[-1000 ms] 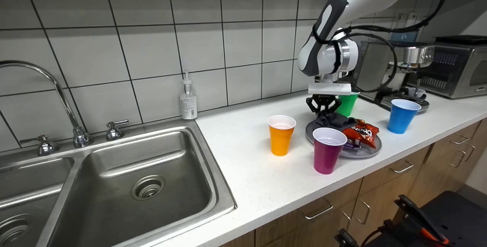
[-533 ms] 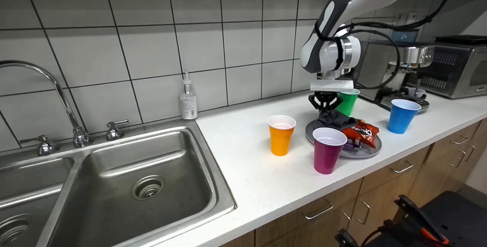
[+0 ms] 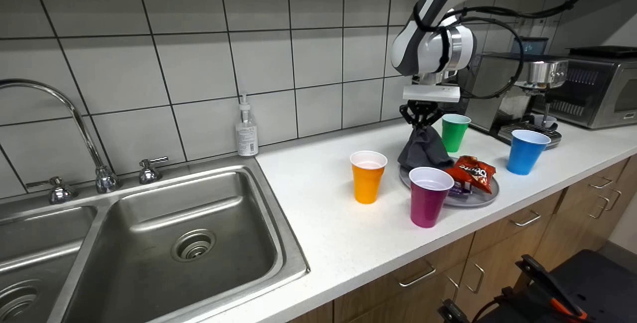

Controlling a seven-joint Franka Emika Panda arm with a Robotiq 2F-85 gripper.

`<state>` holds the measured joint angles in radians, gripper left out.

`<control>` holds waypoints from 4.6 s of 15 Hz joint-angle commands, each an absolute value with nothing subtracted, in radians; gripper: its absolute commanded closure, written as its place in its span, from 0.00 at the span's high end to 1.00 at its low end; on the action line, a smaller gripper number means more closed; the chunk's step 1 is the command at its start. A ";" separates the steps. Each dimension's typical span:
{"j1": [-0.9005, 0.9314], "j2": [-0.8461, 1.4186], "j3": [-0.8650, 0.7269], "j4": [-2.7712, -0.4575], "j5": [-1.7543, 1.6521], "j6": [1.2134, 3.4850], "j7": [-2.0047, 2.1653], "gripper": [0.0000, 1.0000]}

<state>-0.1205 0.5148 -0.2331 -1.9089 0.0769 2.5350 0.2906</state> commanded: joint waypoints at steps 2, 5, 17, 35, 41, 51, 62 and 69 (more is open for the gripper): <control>-0.106 0.477 -0.217 -1.907 0.068 2.527 0.297 0.02; -0.092 0.479 -0.208 -1.897 0.070 2.542 0.302 0.02; -0.032 0.507 -0.179 -1.813 0.069 2.573 0.334 0.02; 0.063 0.647 -0.229 -1.719 0.015 2.521 0.463 0.32; 0.031 0.562 -0.234 -1.809 -0.013 2.494 0.399 0.76; -0.001 0.397 -0.299 -1.975 -0.127 2.340 0.399 1.00; -0.123 0.280 -0.296 -2.120 -0.118 2.318 0.298 1.00; -0.182 0.269 -0.298 -2.184 -0.111 2.375 0.214 1.00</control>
